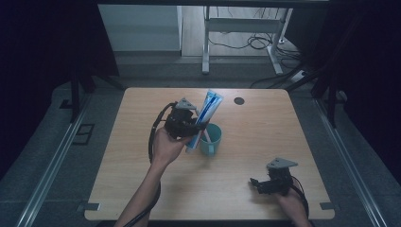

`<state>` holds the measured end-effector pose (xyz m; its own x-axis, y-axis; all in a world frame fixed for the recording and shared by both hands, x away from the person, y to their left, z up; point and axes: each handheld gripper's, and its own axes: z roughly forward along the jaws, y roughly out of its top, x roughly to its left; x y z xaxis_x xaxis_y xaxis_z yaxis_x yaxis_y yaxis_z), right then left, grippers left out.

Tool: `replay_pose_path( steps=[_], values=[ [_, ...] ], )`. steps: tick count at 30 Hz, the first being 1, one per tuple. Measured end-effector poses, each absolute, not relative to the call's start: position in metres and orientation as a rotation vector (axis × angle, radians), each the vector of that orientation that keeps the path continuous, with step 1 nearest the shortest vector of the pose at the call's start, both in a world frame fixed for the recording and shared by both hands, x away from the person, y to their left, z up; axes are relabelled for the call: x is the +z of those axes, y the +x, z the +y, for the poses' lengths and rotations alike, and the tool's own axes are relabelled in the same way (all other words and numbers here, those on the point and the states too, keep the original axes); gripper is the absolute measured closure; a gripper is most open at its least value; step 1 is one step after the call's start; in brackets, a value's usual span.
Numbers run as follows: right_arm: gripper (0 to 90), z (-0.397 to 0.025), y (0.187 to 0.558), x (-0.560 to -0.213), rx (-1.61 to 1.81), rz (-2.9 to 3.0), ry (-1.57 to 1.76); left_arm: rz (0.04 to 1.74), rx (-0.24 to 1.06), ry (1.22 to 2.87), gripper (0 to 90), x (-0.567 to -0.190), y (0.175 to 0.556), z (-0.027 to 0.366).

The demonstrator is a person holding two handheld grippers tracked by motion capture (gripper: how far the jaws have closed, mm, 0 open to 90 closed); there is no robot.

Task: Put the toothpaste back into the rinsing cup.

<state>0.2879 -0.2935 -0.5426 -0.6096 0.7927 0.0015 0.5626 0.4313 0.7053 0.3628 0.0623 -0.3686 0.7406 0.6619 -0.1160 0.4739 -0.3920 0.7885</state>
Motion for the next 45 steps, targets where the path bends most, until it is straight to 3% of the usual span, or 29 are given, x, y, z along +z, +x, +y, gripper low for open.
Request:
replay_pose_path(
  steps=[45],
  values=[
    [2.0, -0.293, 0.288, -0.543, 0.976, 2.358, 1.159, 0.851, 0.429, 1.912, 72.6, -0.387, 0.391, 0.021]
  ],
)
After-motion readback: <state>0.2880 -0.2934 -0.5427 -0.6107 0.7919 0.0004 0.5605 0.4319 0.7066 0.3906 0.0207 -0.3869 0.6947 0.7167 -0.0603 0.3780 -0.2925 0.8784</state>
